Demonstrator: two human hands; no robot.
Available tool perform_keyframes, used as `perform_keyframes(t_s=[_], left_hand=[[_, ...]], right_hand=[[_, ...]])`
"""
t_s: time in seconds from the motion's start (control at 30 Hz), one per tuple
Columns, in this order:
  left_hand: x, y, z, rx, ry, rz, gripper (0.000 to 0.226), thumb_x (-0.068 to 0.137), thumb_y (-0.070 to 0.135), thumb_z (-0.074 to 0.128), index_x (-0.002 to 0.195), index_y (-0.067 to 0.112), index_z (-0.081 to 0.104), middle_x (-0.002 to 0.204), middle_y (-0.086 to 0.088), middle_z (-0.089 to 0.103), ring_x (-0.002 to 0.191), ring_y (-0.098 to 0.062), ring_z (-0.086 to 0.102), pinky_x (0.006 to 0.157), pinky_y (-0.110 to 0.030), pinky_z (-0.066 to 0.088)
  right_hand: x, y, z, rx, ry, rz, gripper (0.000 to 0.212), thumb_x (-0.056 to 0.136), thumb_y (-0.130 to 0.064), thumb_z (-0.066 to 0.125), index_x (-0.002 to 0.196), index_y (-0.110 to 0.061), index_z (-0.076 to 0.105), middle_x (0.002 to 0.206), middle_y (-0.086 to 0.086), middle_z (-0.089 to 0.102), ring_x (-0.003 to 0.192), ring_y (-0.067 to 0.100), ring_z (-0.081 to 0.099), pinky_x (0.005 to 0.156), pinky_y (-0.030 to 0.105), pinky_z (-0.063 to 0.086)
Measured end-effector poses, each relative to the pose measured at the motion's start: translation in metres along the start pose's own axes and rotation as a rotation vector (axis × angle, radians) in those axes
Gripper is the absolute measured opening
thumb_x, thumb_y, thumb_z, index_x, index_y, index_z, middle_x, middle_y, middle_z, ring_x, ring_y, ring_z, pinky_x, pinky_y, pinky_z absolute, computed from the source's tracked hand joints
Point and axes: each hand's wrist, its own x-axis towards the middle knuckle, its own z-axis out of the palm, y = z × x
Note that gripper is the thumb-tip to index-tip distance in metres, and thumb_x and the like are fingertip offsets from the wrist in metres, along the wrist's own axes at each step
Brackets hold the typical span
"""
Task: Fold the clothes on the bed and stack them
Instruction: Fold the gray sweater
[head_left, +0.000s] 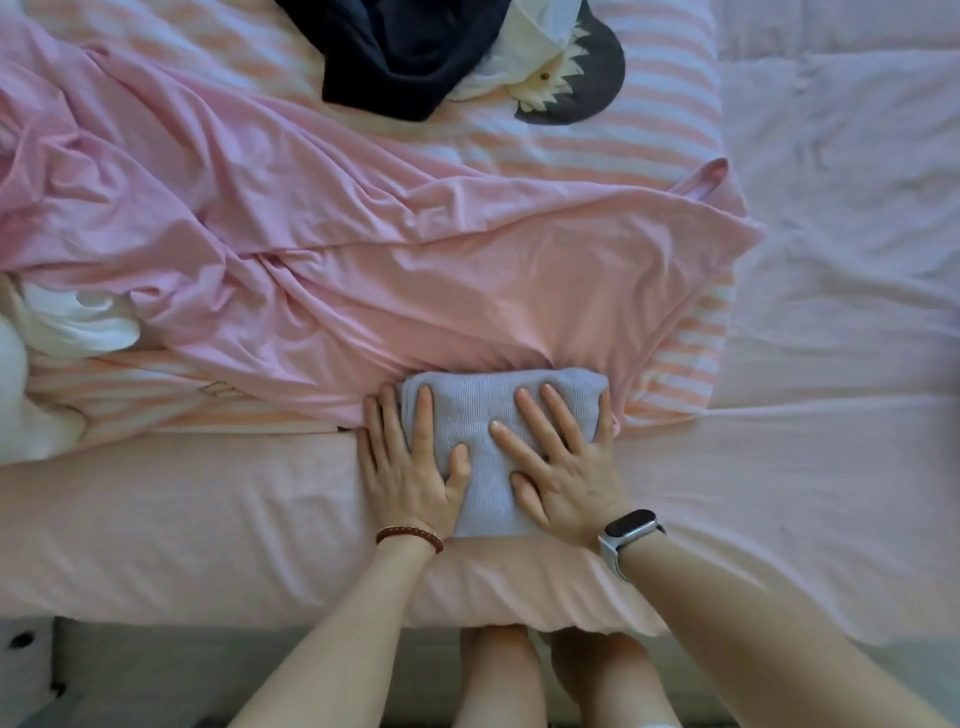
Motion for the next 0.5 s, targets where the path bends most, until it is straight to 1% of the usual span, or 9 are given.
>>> perform_keyframes(t_s=[0.07, 0.17, 0.23, 0.3, 0.33, 0.37, 0.4, 0.43, 0.5], left_hand=[[-0.006, 0.004, -0.009, -0.075, 0.050, -0.025, 0.071, 0.082, 0.051, 0.037, 0.146, 0.023, 0.021, 0.147, -0.023, 0.031, 0.136, -0.036, 0.029, 0.110, -0.048, 0.026], [-0.021, 0.019, -0.037, -0.375, 0.027, -0.238, 0.093, 0.069, 0.065, 0.042, 0.148, 0.020, 0.022, 0.152, -0.016, 0.021, 0.139, -0.026, 0.020, 0.110, -0.034, 0.020], [-0.027, 0.023, -0.046, -0.537, -0.006, -0.418, 0.109, 0.057, 0.071, 0.049, 0.147, 0.016, 0.023, 0.149, -0.009, 0.028, 0.137, -0.021, 0.024, 0.110, -0.031, 0.022], [-0.027, 0.023, -0.051, -0.698, -0.071, -0.522, 0.116, 0.048, 0.072, 0.058, 0.145, 0.017, 0.024, 0.145, -0.004, 0.037, 0.133, -0.019, 0.034, 0.112, -0.034, 0.029], [-0.024, 0.022, -0.053, -0.757, -0.105, -0.550, 0.117, 0.047, 0.071, 0.063, 0.144, 0.018, 0.025, 0.143, -0.002, 0.040, 0.130, -0.017, 0.039, 0.110, -0.037, 0.033], [-0.021, 0.021, -0.057, -0.800, -0.146, -0.580, 0.116, 0.046, 0.068, 0.067, 0.142, 0.019, 0.026, 0.139, 0.000, 0.042, 0.127, -0.016, 0.043, 0.108, -0.038, 0.036], [-0.017, 0.021, -0.061, -0.844, -0.189, -0.606, 0.113, 0.047, 0.063, 0.072, 0.141, 0.020, 0.026, 0.135, 0.003, 0.044, 0.122, -0.016, 0.047, 0.105, -0.038, 0.040], [-0.015, 0.021, -0.065, -0.898, -0.227, -0.631, 0.106, 0.052, 0.056, 0.078, 0.139, 0.022, 0.027, 0.130, 0.004, 0.046, 0.116, -0.015, 0.050, 0.101, -0.036, 0.043], [-0.010, 0.022, -0.075, -1.011, -0.270, -0.662, 0.085, 0.070, 0.035, 0.079, 0.136, 0.019, 0.029, 0.122, 0.003, 0.050, 0.105, -0.014, 0.056, 0.092, -0.033, 0.047]], right_hand=[[-0.001, -0.003, -0.012, 0.091, 0.033, 0.019, 0.050, 0.089, -0.035, 0.040, 0.138, -0.028, 0.038, 0.148, 0.007, 0.035, 0.137, 0.028, 0.029, 0.101, 0.069, 0.021], [-0.008, -0.003, -0.040, 0.302, 0.110, 0.152, 0.045, 0.090, -0.024, 0.042, 0.135, -0.020, 0.042, 0.145, 0.012, 0.040, 0.136, 0.027, 0.031, 0.109, 0.057, 0.021], [-0.019, 0.002, -0.049, 0.477, 0.182, 0.399, 0.048, 0.087, -0.024, 0.046, 0.134, -0.013, 0.041, 0.140, 0.017, 0.040, 0.132, 0.026, 0.032, 0.111, 0.041, 0.025], [-0.032, 0.005, -0.058, 0.760, 0.160, 0.720, 0.056, 0.086, -0.033, 0.052, 0.137, -0.014, 0.037, 0.133, 0.012, 0.046, 0.124, 0.020, 0.041, 0.107, 0.039, 0.033], [-0.036, 0.003, -0.062, 0.927, 0.104, 0.824, 0.058, 0.086, -0.035, 0.056, 0.138, -0.022, 0.033, 0.131, 0.005, 0.050, 0.120, 0.016, 0.047, 0.105, 0.040, 0.037], [-0.038, 0.000, -0.065, 1.051, 0.036, 0.865, 0.059, 0.087, -0.032, 0.060, 0.137, -0.032, 0.029, 0.131, -0.003, 0.050, 0.120, 0.010, 0.049, 0.105, 0.039, 0.039], [-0.038, -0.004, -0.068, 1.120, -0.014, 0.854, 0.062, 0.088, -0.029, 0.062, 0.136, -0.040, 0.024, 0.136, -0.010, 0.046, 0.124, 0.003, 0.045, 0.108, 0.035, 0.036], [-0.037, -0.008, -0.070, 1.152, -0.031, 0.825, 0.063, 0.087, -0.029, 0.062, 0.135, -0.043, 0.023, 0.139, -0.017, 0.041, 0.128, -0.004, 0.038, 0.111, 0.031, 0.032], [-0.029, -0.012, -0.075, 1.179, -0.021, 0.799, 0.067, 0.084, -0.037, 0.064, 0.140, -0.034, 0.028, 0.143, -0.019, 0.036, 0.131, -0.007, 0.032, 0.112, 0.028, 0.028]])
